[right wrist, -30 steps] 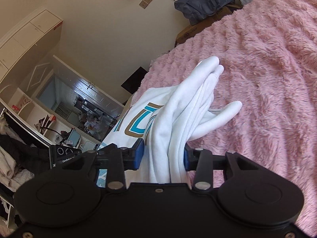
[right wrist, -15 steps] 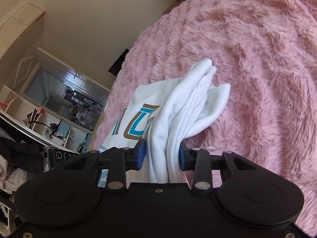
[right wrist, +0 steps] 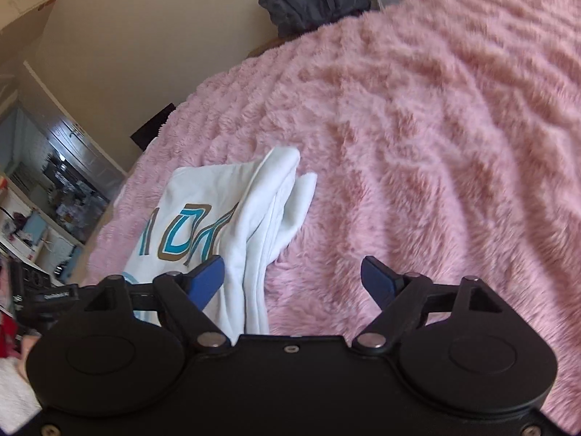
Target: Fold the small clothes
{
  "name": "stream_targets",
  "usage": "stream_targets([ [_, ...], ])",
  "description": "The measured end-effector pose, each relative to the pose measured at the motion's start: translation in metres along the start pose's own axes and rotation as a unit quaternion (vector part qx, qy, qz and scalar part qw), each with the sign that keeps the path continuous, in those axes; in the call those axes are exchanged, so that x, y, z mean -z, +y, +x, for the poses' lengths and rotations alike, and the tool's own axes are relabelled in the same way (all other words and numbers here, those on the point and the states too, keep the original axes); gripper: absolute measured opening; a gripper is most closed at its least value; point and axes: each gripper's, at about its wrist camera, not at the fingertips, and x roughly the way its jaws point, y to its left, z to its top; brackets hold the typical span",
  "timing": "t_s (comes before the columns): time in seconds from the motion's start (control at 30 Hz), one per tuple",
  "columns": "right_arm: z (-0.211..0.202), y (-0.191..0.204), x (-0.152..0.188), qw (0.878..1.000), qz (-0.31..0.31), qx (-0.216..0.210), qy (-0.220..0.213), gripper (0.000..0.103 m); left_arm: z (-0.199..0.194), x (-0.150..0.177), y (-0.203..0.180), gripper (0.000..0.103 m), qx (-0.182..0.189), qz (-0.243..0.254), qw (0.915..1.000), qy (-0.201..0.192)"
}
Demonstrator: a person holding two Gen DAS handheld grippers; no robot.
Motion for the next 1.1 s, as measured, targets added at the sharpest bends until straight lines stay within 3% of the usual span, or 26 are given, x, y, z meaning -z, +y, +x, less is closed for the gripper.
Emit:
stream_targets([
  [0.07, -0.019, 0.023, 0.003, 0.995, -0.084, 0.020, -0.053, 0.085, -0.014, 0.005, -0.013, 0.036, -0.022, 0.021, 0.9994, -0.017],
  [0.1, -0.021, 0.033, 0.002, 0.992, -0.112, 0.028, -0.054, 0.079, -0.022, 0.008, -0.022, 0.036, -0.027, 0.033, 0.9986, -0.030],
  [0.17, -0.022, 0.055, -0.005, 0.985, -0.163, 0.049, -0.033, 0.054, -0.034, 0.011, -0.037, 0.037, -0.010, 0.037, 0.9980, -0.050],
  [0.2, -0.020, 0.062, -0.008, 0.983, -0.175, 0.047, -0.020, 0.034, -0.038, 0.012, -0.045, 0.038, -0.002, 0.035, 0.9978, -0.057],
  [0.23, -0.016, 0.070, -0.013, 0.982, -0.183, 0.044, -0.007, 0.030, -0.040, 0.015, -0.052, 0.039, 0.006, 0.032, 0.9978, -0.058],
  [0.33, -0.005, 0.085, -0.025, 0.979, -0.198, 0.044, -0.009, 0.030, -0.037, 0.025, -0.076, 0.039, 0.021, 0.031, 0.9978, -0.054],
  [0.5, 0.019, 0.108, -0.029, 0.969, -0.242, 0.051, -0.024, 0.030, -0.017, 0.053, -0.097, 0.039, 0.012, 0.050, 0.9981, -0.035],
  [0.77, 0.073, 0.092, -0.026, 0.961, -0.266, 0.078, 0.019, 0.025, 0.019, 0.077, -0.084, 0.039, -0.001, 0.042, 0.9991, 0.009],
  [0.93, 0.092, 0.071, -0.023, 0.966, -0.243, 0.087, 0.023, 0.024, 0.030, 0.081, -0.071, 0.043, 0.008, 0.031, 0.9994, 0.016],
  [1.1, 0.105, 0.057, -0.019, 0.970, -0.227, 0.081, 0.029, 0.023, 0.038, 0.091, -0.067, 0.044, 0.005, 0.050, 0.9986, 0.015],
])
